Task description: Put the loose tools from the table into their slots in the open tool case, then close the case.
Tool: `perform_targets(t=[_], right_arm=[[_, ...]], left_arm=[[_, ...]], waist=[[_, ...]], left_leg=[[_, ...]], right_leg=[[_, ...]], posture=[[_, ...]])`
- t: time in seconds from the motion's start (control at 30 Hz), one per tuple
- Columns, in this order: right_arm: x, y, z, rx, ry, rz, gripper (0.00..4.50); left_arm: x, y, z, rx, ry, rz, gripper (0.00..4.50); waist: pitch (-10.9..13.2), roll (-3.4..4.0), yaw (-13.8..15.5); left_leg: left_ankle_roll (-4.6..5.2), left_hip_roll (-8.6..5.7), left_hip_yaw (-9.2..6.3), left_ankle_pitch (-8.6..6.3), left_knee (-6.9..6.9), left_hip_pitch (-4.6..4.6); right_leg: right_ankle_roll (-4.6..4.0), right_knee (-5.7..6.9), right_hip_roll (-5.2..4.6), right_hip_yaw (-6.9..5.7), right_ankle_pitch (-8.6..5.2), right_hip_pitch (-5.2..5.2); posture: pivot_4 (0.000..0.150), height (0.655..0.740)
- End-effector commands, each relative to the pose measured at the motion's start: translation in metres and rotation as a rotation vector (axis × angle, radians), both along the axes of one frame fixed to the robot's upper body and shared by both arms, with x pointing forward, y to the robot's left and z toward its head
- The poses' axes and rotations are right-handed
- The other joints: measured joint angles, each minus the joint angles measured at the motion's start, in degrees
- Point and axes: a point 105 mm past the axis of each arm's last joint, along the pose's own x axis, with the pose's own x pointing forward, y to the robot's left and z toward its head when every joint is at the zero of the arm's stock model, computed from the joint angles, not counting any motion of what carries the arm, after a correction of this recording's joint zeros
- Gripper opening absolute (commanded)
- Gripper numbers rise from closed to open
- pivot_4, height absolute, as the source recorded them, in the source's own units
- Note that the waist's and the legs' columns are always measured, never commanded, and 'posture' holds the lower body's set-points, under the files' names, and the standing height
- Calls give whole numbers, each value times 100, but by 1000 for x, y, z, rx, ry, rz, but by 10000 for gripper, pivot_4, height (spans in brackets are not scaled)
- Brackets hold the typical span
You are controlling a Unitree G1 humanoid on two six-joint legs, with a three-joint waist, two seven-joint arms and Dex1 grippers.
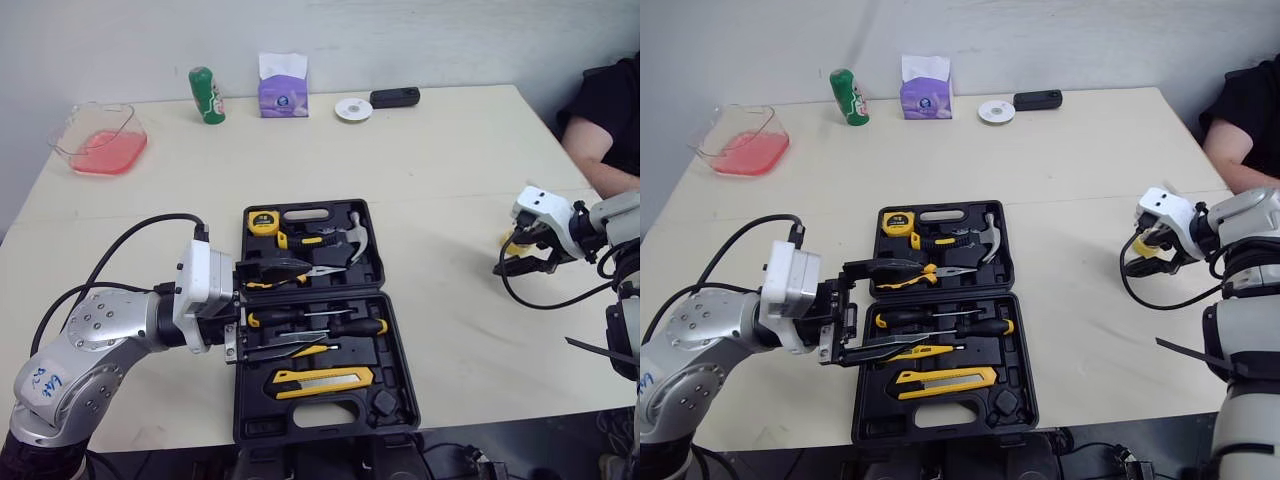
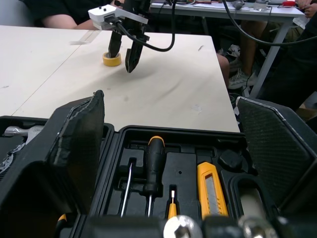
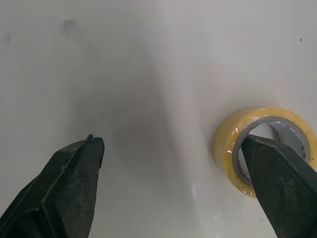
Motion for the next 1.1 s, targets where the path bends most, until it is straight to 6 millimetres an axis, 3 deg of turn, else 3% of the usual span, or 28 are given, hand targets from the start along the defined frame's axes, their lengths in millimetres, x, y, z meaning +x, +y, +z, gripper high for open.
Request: perform_targets(t=[0.03, 0.33, 0.4, 0.6, 0.63, 0.8, 1.1], right_arm=[[1, -3, 8, -14, -26, 0, 45000], [1, 1, 6, -3, 10, -2, 45000], [4, 3, 6, -10, -13, 8, 36464], [5, 3, 3, -23, -22, 14, 4101], [4, 2, 2, -25, -21, 15, 354], [5, 11, 15, -13, -65, 119, 354], [-13, 53, 51, 17, -128, 511, 354]], left_arm=[[-5, -3, 5, 0, -22, -27, 44648], [-8, -7, 5, -12, -11, -61, 44648], [-10, -9, 6, -19, -9, -71, 45000], [-10, -8, 6, -17, -7, -73, 45000], [-10, -8, 5, -17, -6, -73, 45000], [-9, -1, -1, 13, 15, -72, 45000], [-6, 13, -9, 68, -17, -101, 45000]], waist=[[0, 0, 0], [0, 0, -2], [0, 0, -2], [0, 0, -2], [0, 0, -2], [0, 0, -14], [0, 1, -12]], left_leg=[[0, 0, 0, 0, 0, 0], [0, 0, 1, 0, 1, 1], [0, 0, 1, 0, 2, 1], [0, 0, 1, 0, 1, 1], [0, 0, 1, 0, 1, 1], [0, 0, 3, 0, 3, 5], [0, 0, 5, 0, 1, 5]], right_leg=[[0, 0, 0, 0, 0, 0], [0, 1, 1, 2, 0, 0], [0, 2, 1, 3, 0, 0], [0, 3, 3, 5, 0, -1], [0, 3, 3, 5, 0, 0], [0, 5, 3, 7, 0, 0], [0, 4, 6, 8, 0, -1]], posture=[[1500, 7400], [1500, 7400], [1500, 7400], [1500, 7400], [1500, 7400], [1500, 7400], [1500, 7400]])
